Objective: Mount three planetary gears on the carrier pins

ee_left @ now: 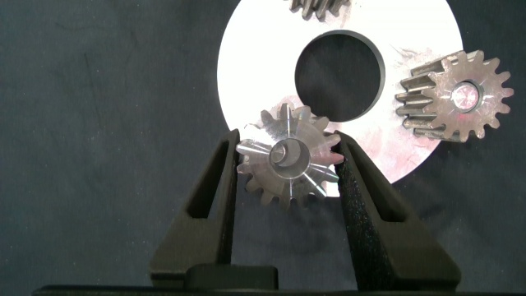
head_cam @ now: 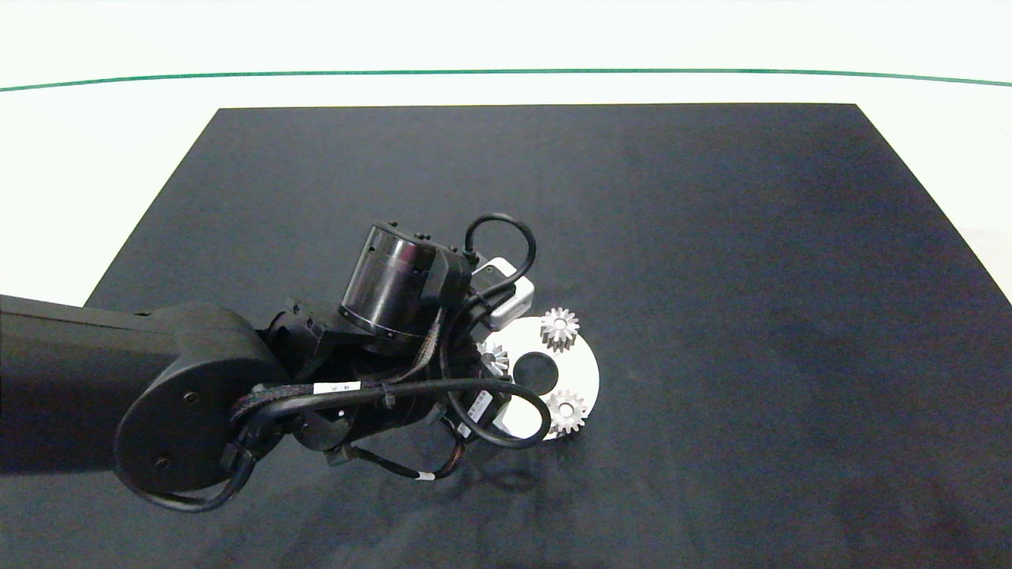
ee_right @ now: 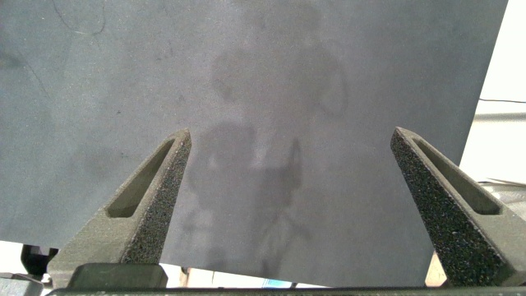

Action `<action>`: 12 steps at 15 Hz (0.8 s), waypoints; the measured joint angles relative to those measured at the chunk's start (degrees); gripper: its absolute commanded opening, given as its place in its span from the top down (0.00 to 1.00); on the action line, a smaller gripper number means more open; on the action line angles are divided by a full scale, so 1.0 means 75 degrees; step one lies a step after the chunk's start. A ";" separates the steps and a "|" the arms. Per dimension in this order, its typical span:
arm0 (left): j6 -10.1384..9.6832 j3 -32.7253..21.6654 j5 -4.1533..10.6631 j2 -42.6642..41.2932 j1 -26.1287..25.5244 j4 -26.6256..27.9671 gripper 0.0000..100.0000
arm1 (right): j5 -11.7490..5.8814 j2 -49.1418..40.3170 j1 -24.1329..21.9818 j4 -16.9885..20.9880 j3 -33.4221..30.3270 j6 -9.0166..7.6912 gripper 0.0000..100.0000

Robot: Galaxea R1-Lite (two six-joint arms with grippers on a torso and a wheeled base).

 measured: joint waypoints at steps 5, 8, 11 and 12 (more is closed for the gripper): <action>0.0015 -0.0055 -0.0015 0.0026 0.0021 0.0026 0.96 | 0.0000 0.0000 0.0000 -0.0002 0.0010 0.0000 0.00; 0.0024 -0.0154 -0.0015 0.0029 0.0023 0.0029 0.96 | 0.0000 0.0011 0.0000 -0.0002 0.0010 -0.0003 0.00; 0.0028 -0.0219 -0.0013 0.0020 0.0023 0.0033 0.96 | 0.0000 0.0015 0.0000 -0.0002 0.0010 0.0000 0.00; 0.0028 -0.0202 -0.0013 0.0018 0.0023 0.0039 0.96 | 0.0000 0.0011 0.0000 -0.0002 0.0013 0.0000 0.00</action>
